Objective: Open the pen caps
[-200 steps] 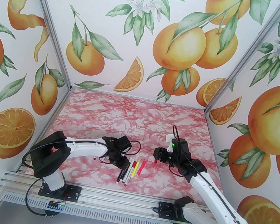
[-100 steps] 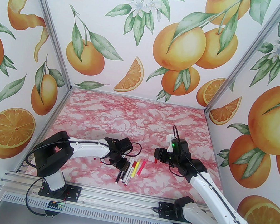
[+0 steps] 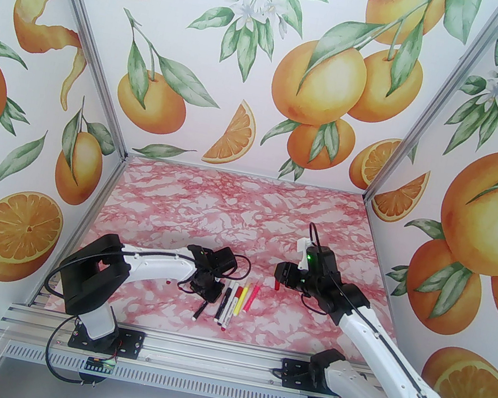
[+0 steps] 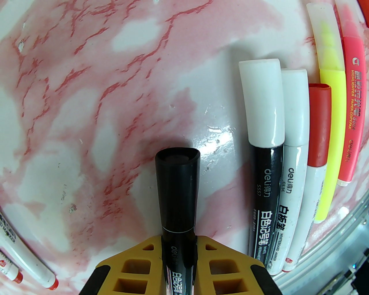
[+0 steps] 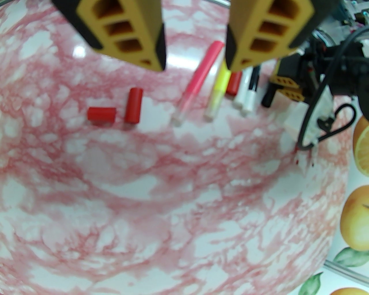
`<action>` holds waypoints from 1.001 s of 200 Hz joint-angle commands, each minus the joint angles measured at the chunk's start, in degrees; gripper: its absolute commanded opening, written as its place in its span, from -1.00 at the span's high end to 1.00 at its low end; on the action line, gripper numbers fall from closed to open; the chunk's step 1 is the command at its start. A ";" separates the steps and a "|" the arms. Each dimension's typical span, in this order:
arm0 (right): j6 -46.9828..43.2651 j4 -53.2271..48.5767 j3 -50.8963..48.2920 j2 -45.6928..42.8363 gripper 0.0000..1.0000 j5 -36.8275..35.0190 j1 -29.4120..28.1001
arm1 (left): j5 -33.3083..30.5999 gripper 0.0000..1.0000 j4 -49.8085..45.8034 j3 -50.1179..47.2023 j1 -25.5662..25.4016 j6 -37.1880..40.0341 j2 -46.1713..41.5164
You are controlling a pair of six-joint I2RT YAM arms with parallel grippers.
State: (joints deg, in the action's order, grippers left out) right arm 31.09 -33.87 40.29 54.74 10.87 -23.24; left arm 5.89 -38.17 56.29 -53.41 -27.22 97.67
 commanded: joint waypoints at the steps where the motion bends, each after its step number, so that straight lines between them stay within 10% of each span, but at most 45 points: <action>1: 2.78 4.00 -0.74 -1.26 0.18 3.43 -0.30 | 5.01 0.68 3.11 0.49 2.30 1.60 -4.71; 80: 22.04 35.50 -10.53 -5.43 0.16 15.57 -2.15 | 43.88 0.65 27.94 -2.85 16.11 1.66 -17.19; 200: 26.32 49.21 -6.19 0.99 0.06 11.13 -11.40 | 49.30 0.62 37.06 -3.27 16.05 -3.25 -17.26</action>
State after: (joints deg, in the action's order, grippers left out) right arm 57.12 11.62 31.88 54.24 23.46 -33.12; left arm 53.01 -4.69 53.54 -37.30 -29.67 81.03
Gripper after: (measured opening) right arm 0.466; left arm 0.193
